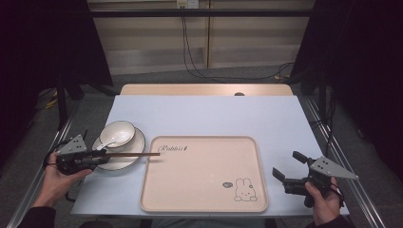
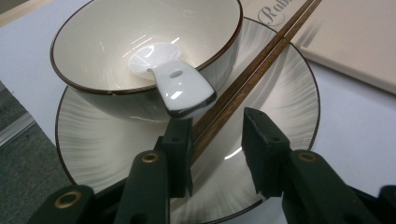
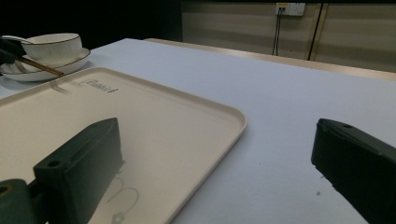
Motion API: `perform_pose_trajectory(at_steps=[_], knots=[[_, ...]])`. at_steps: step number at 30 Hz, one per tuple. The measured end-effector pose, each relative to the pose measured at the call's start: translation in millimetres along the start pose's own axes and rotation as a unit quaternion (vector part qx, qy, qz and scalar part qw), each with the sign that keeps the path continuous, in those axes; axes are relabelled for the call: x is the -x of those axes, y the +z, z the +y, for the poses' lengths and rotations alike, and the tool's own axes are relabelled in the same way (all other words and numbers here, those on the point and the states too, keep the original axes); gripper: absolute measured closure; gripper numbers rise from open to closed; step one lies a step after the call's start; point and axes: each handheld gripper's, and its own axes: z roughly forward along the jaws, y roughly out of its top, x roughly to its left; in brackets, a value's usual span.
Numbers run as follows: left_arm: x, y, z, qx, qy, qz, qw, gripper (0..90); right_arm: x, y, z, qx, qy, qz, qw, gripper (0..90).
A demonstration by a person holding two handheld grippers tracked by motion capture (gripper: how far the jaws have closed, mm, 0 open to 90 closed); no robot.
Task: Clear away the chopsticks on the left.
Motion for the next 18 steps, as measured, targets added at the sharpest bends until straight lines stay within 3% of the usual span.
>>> perform_pose_trajectory(at_steps=[7,18], knots=[[-0.2,3.9,2.5,-0.004,0.006,-0.006,1.0,64.6,-0.6,0.3,0.0,0.001,0.001,-0.002,1.0,1.6],[6.1,11.9,8.4,-0.034,0.032,-0.034,0.9983,70.3,-0.1,0.2,-0.1,0.0,0.003,-0.001,1.0,1.6]])
